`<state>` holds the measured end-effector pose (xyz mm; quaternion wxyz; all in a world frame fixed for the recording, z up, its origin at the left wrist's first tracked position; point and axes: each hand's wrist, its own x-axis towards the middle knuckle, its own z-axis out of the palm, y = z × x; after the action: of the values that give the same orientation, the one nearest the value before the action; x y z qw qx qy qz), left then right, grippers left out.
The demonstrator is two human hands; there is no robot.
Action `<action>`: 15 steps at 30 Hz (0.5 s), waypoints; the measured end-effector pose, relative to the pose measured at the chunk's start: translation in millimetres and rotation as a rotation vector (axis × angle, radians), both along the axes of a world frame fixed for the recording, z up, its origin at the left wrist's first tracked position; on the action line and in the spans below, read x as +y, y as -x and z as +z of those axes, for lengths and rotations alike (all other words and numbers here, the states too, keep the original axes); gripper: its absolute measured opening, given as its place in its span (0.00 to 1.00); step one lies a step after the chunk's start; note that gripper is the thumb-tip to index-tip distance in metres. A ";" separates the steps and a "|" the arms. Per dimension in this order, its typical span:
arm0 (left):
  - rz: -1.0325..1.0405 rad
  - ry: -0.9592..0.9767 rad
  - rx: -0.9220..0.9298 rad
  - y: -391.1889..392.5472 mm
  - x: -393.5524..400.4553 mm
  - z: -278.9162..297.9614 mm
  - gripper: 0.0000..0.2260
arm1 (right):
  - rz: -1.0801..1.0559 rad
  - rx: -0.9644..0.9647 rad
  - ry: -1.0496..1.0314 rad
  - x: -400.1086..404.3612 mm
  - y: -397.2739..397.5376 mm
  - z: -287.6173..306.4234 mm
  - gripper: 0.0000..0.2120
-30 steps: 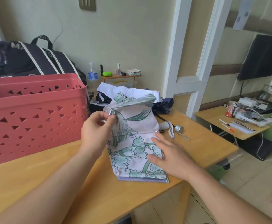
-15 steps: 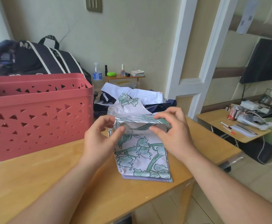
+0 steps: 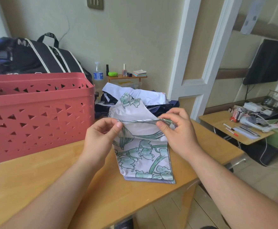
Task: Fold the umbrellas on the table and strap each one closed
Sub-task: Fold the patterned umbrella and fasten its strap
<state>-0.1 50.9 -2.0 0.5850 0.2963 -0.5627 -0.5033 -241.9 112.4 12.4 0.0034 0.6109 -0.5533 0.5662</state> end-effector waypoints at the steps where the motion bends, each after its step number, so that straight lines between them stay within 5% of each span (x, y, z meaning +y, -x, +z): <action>1: 0.008 0.013 0.008 -0.6 0.8 1.6 0.10 | 0.007 -0.006 0.017 0.8 -0.2 1.2 0.06; 5: 0.073 0.131 -0.074 -4.6 -1.6 1.0 0.10 | -0.008 -0.045 0.041 3.2 1.8 2.1 0.05; 9: 0.164 0.336 -0.354 -9.0 -3.7 -2.6 0.13 | 0.021 -0.036 0.014 6.7 4.4 3.4 0.05; 12: 0.239 0.413 -0.374 -10.2 -3.4 -1.3 0.04 | 0.027 -0.069 -0.006 12.1 5.7 6.7 0.07; 15: 0.224 0.480 -0.407 -12.8 -3.5 1.3 0.09 | 0.052 -0.135 -0.026 19.1 4.3 8.8 0.12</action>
<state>12.7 47.4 -0.7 0.5655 0.3045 -0.7344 -0.2193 -246.1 131.5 21.2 -0.0564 0.5856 -0.5434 0.5988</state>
